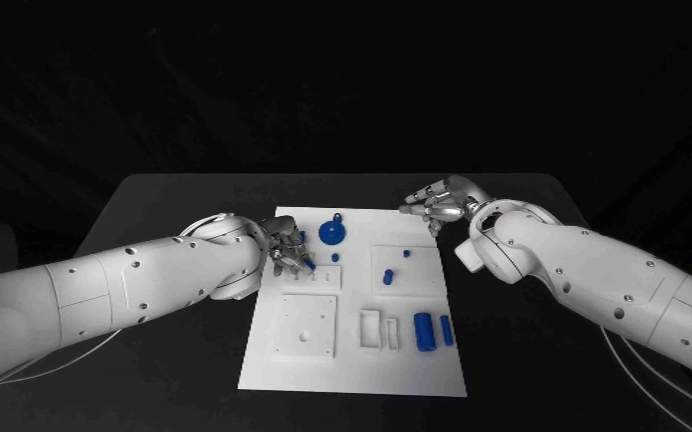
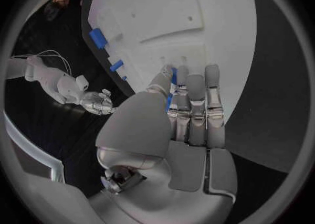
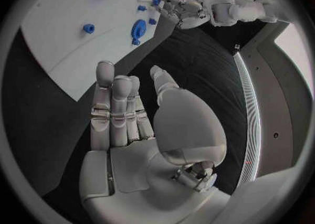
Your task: Assemble the parts on the task board
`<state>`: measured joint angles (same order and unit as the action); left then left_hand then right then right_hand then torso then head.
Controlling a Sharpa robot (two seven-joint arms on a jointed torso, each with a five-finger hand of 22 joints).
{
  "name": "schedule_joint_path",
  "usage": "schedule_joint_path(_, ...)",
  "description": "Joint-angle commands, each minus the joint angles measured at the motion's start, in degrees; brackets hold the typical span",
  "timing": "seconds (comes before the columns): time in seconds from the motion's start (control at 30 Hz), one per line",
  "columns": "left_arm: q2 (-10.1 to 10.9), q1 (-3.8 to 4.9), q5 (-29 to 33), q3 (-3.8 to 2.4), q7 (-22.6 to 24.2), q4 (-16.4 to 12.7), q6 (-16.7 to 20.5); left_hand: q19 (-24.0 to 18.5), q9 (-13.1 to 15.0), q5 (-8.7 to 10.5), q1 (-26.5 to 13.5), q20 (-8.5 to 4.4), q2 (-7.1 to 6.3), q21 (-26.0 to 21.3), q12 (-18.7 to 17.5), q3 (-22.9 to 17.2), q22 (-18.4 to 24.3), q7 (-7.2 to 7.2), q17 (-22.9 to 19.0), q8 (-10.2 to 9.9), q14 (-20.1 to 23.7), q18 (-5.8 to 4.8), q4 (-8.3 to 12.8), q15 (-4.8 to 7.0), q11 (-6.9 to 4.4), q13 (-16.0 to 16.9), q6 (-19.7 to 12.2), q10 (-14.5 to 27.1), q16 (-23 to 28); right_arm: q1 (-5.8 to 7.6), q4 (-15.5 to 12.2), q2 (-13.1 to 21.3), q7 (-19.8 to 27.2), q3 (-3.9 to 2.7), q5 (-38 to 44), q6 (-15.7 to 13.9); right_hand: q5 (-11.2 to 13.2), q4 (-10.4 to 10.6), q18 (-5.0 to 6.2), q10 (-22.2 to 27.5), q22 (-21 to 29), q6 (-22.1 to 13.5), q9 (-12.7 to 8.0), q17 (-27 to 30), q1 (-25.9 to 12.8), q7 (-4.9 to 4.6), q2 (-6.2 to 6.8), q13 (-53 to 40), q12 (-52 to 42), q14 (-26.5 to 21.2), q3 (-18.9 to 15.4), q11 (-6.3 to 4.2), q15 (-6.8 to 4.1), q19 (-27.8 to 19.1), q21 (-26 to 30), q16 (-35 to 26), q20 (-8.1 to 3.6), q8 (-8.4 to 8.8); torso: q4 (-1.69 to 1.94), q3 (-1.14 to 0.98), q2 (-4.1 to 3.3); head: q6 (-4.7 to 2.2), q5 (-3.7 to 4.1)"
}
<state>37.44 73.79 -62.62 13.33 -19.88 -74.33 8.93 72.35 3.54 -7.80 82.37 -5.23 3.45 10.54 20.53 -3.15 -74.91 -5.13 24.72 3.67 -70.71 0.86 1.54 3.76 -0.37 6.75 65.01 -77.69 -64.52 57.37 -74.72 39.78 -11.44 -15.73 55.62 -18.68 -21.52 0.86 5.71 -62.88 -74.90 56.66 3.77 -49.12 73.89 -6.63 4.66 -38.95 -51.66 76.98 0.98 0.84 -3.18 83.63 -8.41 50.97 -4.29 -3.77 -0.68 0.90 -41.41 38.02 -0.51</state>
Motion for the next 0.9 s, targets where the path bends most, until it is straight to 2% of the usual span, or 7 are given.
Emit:
schedule_joint_path(0.03,0.11,-0.58,1.53,0.42,0.48,-0.05,-0.48,-0.47,0.48,-0.05,0.01,-0.01,0.84,0.60,0.20,-0.67,-1.33,1.38,-0.12,0.15,0.00,0.57,1.21,0.32,-0.37,-0.11,3.53,-0.38,-0.29,-0.08,-0.01,-0.04,0.39,-0.03,0.28,0.80,-0.01,0.20,0.52,0.33,-0.82,-0.23,-0.04,0.03,-0.22,-0.28,-0.23,-0.01,-0.20,-0.26,0.08,-0.09,0.03,0.93,0.15,0.21,0.07,0.15,-0.01,0.01,-0.02,-0.08,-0.03)
schedule_joint_path(0.33,0.80,-0.58,3.50,0.40,1.73,-0.40,1.68,-0.71,1.12,0.42,-0.77,-0.30,2.00,1.24,-0.79,-1.02,-1.23,2.35,-0.23,0.11,-0.24,0.31,1.33,0.63,-0.68,-0.83,6.01,-2.17,-0.34,-0.14,0.00,-0.04,0.43,-0.03,0.26,0.83,-0.01,0.20,0.52,0.33,-0.82,-0.23,-0.04,0.03,-0.22,-0.28,-0.23,-0.01,-0.20,-0.26,0.08,-0.09,0.03,0.93,0.15,0.21,0.07,0.15,-0.02,-0.01,-0.01,-0.37,-0.15)
schedule_joint_path(0.4,0.96,-0.58,3.94,0.40,2.01,-0.50,2.08,-0.76,1.18,1.47,-0.81,-0.36,2.06,1.31,-1.12,-1.93,-1.21,2.34,-0.25,0.09,-0.26,0.27,1.19,0.67,-0.69,-1.01,6.12,-2.45,-0.34,-0.16,0.01,-0.04,0.45,-0.03,0.26,0.84,0.01,0.17,0.52,0.37,-0.81,-0.26,-0.04,0.05,-0.18,-0.29,-0.25,-0.02,-0.20,-0.29,0.09,-0.08,0.04,0.92,0.17,0.18,0.08,0.16,-0.03,-0.01,0.00,-0.39,-0.17)
schedule_joint_path(0.43,1.03,-0.58,4.17,0.40,2.15,-0.55,2.27,-0.76,1.21,3.26,-0.70,-0.40,2.11,1.36,-1.26,-2.71,-1.22,2.35,-0.25,0.10,-0.27,0.26,1.22,0.70,-0.70,-1.08,6.21,-2.56,-0.35,-0.17,0.01,-0.04,0.45,-0.03,0.26,0.85,0.01,0.17,0.52,0.38,-0.81,-0.26,-0.04,0.05,-0.17,-0.29,-0.25,-0.02,-0.20,-0.29,0.09,-0.08,0.04,0.91,0.17,0.18,0.08,0.16,-0.04,0.00,0.00,-0.40,-0.18)
schedule_joint_path(0.47,1.11,-0.58,4.44,0.39,2.30,-0.59,2.43,-0.76,1.25,4.31,-1.21,-0.42,1.42,1.49,-1.52,-4.55,-1.24,2.28,-0.25,0.03,-0.29,0.23,1.12,0.71,-0.64,-1.21,6.30,-2.77,-0.37,-0.17,0.02,-0.03,0.46,-0.03,0.25,0.85,0.01,0.17,0.52,0.38,-0.81,-0.26,-0.04,0.05,-0.17,-0.29,-0.25,-0.02,-0.20,-0.29,0.09,-0.08,0.04,0.91,0.17,0.18,0.08,0.16,-0.04,0.00,-0.01,-0.41,-0.17)
schedule_joint_path(0.6,1.51,-0.57,5.76,0.33,2.73,-0.85,2.81,-0.79,1.56,4.42,-2.44,-0.47,0.11,1.59,-1.66,-7.59,-1.15,2.61,-0.29,0.07,-0.30,0.19,0.25,0.76,-0.84,-1.17,6.89,-2.98,-0.30,-0.19,0.01,-0.03,0.50,-0.03,0.25,0.89,0.01,0.17,0.52,0.38,-0.81,-0.26,-0.04,0.05,-0.17,-0.29,-0.25,-0.02,-0.20,-0.29,0.09,-0.08,0.04,0.91,0.17,0.18,0.08,0.16,-0.04,-0.02,-0.01,-0.50,-0.20)
schedule_joint_path(0.9,2.89,-0.54,8.52,-0.08,2.64,-2.06,1.57,-0.47,3.34,4.49,-3.69,-0.62,-0.88,1.19,-1.31,-8.81,-1.11,3.29,-0.19,0.17,-0.51,-0.04,-1.41,0.92,-1.07,-0.85,8.20,-3.29,-0.52,-0.22,0.00,0.01,0.56,-0.03,0.25,0.96,0.01,0.17,0.52,0.38,-0.81,-0.26,-0.04,0.05,-0.17,-0.29,-0.25,-0.02,-0.20,-0.29,0.09,-0.08,0.04,0.91,0.17,0.18,0.08,0.16,0.00,-0.04,0.01,-0.62,-0.22)
